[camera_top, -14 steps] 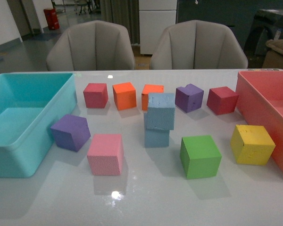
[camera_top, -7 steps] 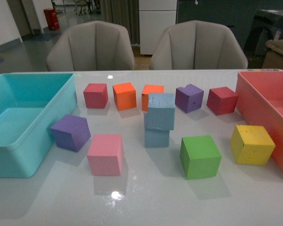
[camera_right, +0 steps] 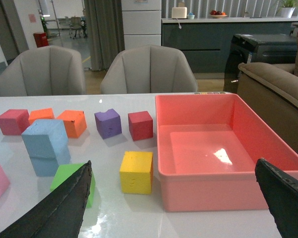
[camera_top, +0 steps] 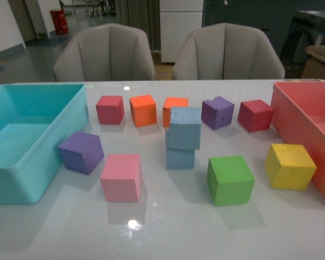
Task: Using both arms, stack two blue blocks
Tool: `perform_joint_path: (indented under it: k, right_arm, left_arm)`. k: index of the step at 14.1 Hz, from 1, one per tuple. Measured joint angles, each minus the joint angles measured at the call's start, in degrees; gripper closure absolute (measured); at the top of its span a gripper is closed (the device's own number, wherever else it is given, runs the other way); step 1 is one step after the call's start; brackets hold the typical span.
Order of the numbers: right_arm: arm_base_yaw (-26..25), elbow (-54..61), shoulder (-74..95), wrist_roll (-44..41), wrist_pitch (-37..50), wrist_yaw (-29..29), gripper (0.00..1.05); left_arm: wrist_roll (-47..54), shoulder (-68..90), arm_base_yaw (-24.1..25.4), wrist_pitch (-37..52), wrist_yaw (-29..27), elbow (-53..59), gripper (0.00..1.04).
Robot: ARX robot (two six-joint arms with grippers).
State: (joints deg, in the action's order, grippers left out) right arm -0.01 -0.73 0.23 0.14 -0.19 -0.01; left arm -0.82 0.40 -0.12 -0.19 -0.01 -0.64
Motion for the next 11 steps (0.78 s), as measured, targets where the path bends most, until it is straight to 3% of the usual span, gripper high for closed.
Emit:
perform_joint_path:
  k: [2,11]
  right_arm:
    - [0.0,0.0,0.0,0.0,0.0,0.0,0.06]
    - [0.0,0.0,0.0,0.0,0.0,0.0,0.06]
  left_arm:
    - [0.0,0.0,0.0,0.0,0.0,0.0,0.08]
    - [0.0,0.0,0.0,0.0,0.0,0.0,0.07]
